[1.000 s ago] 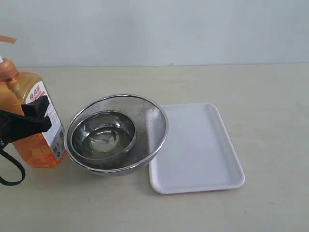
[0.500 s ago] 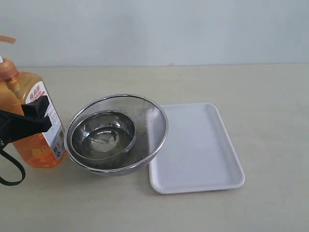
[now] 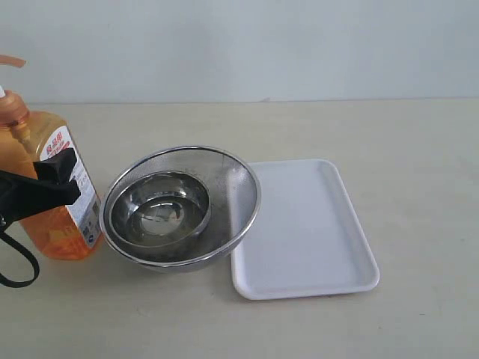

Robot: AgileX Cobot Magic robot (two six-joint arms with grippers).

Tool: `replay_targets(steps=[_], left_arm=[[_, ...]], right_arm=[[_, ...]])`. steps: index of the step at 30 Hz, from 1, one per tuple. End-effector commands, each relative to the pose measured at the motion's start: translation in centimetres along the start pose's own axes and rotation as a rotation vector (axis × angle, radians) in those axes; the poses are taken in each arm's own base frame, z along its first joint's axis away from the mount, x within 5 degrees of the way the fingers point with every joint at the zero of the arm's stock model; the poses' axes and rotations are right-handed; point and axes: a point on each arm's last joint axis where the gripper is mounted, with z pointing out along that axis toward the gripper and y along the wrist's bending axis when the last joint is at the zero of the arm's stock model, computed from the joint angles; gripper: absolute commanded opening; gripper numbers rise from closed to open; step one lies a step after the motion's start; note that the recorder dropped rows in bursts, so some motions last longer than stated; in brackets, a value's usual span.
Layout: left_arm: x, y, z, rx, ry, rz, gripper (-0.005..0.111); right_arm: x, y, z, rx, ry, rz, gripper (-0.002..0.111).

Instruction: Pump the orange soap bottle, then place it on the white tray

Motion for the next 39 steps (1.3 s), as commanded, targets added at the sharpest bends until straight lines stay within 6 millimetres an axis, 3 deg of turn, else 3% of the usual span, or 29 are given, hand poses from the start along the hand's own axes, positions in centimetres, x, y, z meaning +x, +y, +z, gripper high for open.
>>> replay_targets(steps=[1, 19, 22, 29, 31, 39], left_arm=[[-0.15, -0.30, 0.01, 0.018, -0.017, -0.005, 0.005], [-0.15, -0.32, 0.01, 0.021, -0.017, -0.004, 0.007], [-0.15, -0.32, 0.01, 0.021, -0.017, -0.004, 0.019], [-0.07, -0.31, 0.01, 0.020, -0.008, -0.004, 0.073], [0.07, -0.30, 0.01, 0.019, 0.007, -0.008, 0.082], [0.25, -0.31, 0.00, 0.019, 0.027, -0.029, 0.087]], right_arm=[[-0.02, 0.01, -0.03, 0.000, -0.004, 0.003, 0.000], [-0.02, 0.01, -0.03, 0.000, -0.004, 0.001, 0.000], [-0.02, 0.01, -0.03, 0.000, -0.004, 0.002, 0.000], [-0.02, 0.01, -0.03, 0.000, -0.004, 0.002, 0.000], [-0.02, 0.01, -0.03, 0.000, -0.004, 0.002, 0.000], [-0.02, 0.01, -0.03, 0.000, -0.004, 0.002, 0.000]])
